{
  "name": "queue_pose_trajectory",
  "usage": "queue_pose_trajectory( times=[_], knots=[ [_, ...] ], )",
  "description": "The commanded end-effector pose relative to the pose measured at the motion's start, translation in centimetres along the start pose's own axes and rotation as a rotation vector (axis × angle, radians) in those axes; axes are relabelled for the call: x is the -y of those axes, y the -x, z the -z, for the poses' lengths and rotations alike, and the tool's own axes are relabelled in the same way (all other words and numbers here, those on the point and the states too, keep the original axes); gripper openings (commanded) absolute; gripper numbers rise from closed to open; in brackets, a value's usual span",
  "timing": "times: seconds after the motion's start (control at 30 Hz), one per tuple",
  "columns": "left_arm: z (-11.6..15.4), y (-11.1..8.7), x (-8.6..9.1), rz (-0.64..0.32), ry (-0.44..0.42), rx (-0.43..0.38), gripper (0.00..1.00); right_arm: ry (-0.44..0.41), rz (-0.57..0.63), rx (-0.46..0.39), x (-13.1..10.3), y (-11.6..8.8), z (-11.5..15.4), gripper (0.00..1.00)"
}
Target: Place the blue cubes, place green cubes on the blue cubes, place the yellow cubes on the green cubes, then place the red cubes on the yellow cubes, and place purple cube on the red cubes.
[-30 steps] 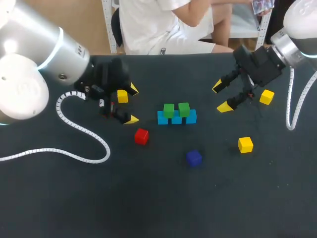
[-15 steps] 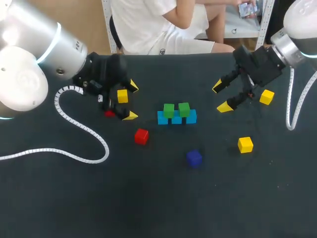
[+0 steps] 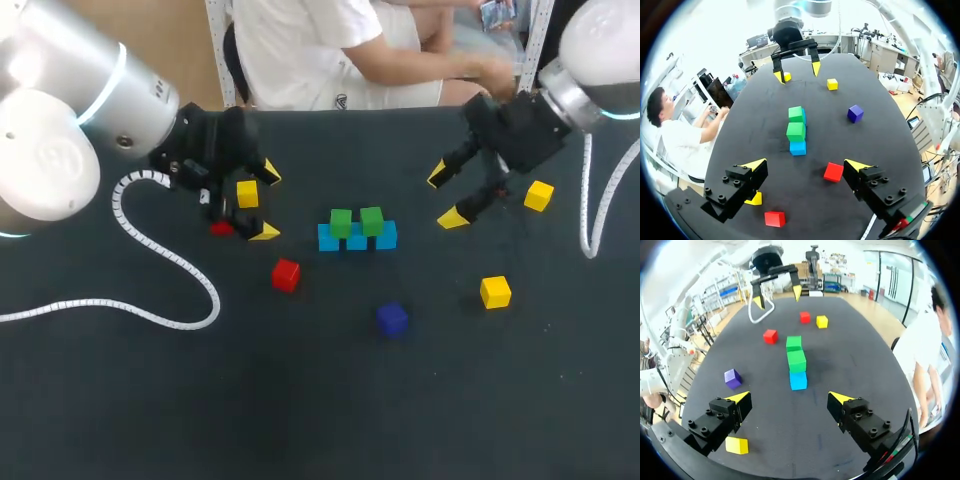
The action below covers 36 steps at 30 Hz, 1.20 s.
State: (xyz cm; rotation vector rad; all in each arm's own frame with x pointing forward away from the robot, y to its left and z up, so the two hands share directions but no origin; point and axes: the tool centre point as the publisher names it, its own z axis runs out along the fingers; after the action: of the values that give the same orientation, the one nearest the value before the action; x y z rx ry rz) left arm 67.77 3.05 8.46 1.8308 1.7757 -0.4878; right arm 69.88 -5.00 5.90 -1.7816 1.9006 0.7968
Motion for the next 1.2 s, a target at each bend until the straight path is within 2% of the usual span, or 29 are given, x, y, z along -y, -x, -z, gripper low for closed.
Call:
queue_pose_trajectory(
  times=[0.03, 0.37, 0.63, 0.87, 0.93, 1.03, 1.2],
  knots=[
    [0.0, -0.1, -0.2, -0.002, -0.005, 0.002, 1.0, -0.078, -0.034, -0.134, -2.0, 0.4, -0.8, 1.0],
    [0.0, -0.1, -0.2, -0.002, -0.005, 0.002, 1.0, -0.107, -0.138, -0.2, -5.6, -3.8, 1.5, 1.0],
    [0.0, -0.1, -0.2, -0.002, -0.005, 0.002, 1.0, -0.03, -0.02, -0.239, -7.8, -6.9, 3.7, 1.0],
    [0.0, -0.1, -0.2, -0.002, -0.005, 0.002, 1.0, 0.044, 0.06, -0.317, -9.0, -9.1, 3.1, 1.0],
    [0.0, -0.1, -0.2, -0.002, -0.005, 0.002, 1.0, 0.049, 0.073, -0.32, -9.1, -9.8, 2.9, 1.0],
    [0.0, -0.1, -0.2, -0.002, -0.005, 0.002, 1.0, 0.032, 0.062, -0.386, -8.5, -10.6, 2.6, 1.0],
    [0.0, -0.1, -0.2, -0.002, -0.005, 0.002, 1.0, -0.009, 0.044, -0.395, -7.9, -11.2, 2.6, 1.0]
  ],
)
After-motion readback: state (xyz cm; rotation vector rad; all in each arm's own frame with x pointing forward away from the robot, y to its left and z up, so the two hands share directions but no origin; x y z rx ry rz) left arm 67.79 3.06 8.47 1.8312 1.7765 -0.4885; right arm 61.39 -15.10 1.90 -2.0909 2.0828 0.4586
